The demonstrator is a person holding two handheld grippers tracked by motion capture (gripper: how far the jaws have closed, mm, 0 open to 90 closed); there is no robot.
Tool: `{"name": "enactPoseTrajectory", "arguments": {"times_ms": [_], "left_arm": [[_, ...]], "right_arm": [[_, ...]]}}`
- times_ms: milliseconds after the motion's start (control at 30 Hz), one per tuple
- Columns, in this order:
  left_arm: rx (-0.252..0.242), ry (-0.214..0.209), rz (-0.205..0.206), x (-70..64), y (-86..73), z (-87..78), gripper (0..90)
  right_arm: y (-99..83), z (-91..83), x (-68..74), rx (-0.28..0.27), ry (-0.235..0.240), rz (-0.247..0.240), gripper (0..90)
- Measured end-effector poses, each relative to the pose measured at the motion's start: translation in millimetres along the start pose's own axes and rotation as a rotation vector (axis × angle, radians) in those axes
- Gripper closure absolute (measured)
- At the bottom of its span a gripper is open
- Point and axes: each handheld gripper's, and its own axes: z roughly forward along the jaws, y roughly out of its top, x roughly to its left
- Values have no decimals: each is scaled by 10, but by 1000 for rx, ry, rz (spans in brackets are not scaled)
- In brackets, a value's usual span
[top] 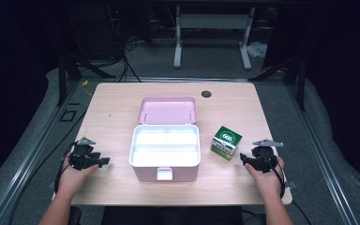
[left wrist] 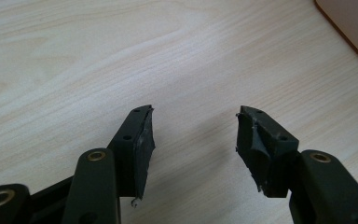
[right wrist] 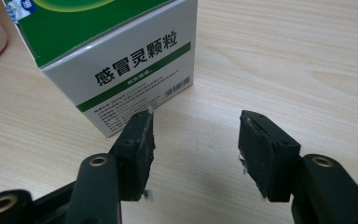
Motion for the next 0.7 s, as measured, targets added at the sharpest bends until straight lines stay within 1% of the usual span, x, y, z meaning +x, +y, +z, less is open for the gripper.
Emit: {"name": "enactPoseTrajectory", "arguments": {"times_ms": [33,67,100,133,167,233,333,367,433,467,533,567,600,667,700], "left_arm": [[-10,-1,-6,1,5,-3,465],[-18,-16,-14,10,14,-5,465],[-19,-29,-20,20,22,-5,465],[-15,-46,-28,36,31,-6,469],[-11,-54,-40,42,38,-4,469],[1,-56,-36,50,59,-9,468],[-13,-74,-55,48,115,-59,469],[-19,-78,-55,46,142,-79,468],[-18,-78,-52,33,214,-118,464],[-16,-76,-41,26,246,-133,463],[-7,-65,4,-4,351,-187,461],[-1,-65,27,-15,403,-220,461],[-9,-67,34,-28,439,-241,461],[-15,-85,80,-64,555,-312,465],[-16,-96,113,-85,608,-343,488]], "right_arm": [[2,-6,-11,1,5,2,447],[2,-6,-11,1,5,2,447],[1,-5,-14,-1,-2,5,447],[0,-7,-26,-3,2,8,446],[0,-7,-26,-3,2,8,446],[-4,-2,-33,-1,4,12,446],[-8,0,-42,0,3,18,443],[-9,-3,-47,2,9,19,443],[-12,-4,-47,-1,5,23,441],[-12,-5,-47,-2,7,24,442],[-10,-4,-45,-3,9,21,441],[-9,-6,-43,-3,9,21,440],[-8,-5,-42,-5,9,21,440],[-8,-5,-40,-2,9,22,438],[-11,-1,-40,-3,9,22,437]]}}
